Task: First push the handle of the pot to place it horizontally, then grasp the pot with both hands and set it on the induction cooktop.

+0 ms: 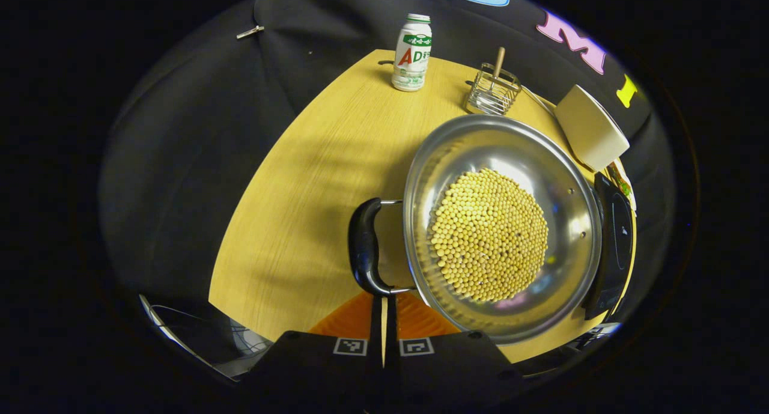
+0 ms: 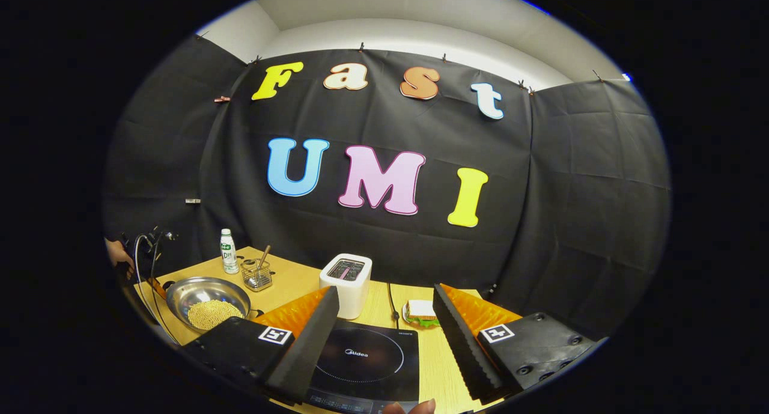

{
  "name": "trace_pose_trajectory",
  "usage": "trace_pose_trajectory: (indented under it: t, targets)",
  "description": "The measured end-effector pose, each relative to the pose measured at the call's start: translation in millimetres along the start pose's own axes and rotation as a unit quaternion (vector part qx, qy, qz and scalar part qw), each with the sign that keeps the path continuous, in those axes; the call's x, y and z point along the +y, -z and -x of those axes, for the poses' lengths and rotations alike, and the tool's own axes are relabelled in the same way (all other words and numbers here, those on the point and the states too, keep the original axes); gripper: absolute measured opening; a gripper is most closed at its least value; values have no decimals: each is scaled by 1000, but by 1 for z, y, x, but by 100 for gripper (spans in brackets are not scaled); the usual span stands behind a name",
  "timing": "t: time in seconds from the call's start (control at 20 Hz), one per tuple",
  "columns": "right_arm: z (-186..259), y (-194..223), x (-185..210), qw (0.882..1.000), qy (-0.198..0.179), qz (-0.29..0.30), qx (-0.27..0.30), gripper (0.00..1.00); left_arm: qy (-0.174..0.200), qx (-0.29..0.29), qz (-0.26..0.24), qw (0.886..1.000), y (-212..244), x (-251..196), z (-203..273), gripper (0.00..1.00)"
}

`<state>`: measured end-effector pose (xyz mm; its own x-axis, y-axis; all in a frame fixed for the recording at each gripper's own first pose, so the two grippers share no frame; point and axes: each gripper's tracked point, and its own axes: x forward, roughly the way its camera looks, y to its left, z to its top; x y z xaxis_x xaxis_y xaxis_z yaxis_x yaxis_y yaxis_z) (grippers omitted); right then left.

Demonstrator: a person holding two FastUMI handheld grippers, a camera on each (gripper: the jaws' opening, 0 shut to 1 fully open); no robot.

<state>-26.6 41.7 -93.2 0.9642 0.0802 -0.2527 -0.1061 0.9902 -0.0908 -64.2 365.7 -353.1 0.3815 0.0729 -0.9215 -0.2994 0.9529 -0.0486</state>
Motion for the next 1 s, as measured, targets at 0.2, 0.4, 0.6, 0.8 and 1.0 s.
trace_pose_trajectory:
  t: [0.2, 0.4, 0.6, 0.8, 1.0]
  targets:
    - [-6, 8, 9, 1000, -5, 5, 13, 98, -20, -17, -39, 999, -24, 11, -8, 5]
    - [-13, 24, 24, 999, -18, -3, 40, 98, -35, -33, -84, 995, -46, 9, -17, 5]
    - [-24, 39, 39, 997, -33, -9, 65, 98, -46, -44, -96, 993, -61, 7, -26, 5]
    - [-37, 54, 58, 994, -49, -17, 93, 98, -49, -47, -74, 995, -51, 10, -27, 5]
    - [-48, 70, 85, 990, -69, -27, 119, 98, -57, -73, -67, 993, -47, 24, -16, 5]
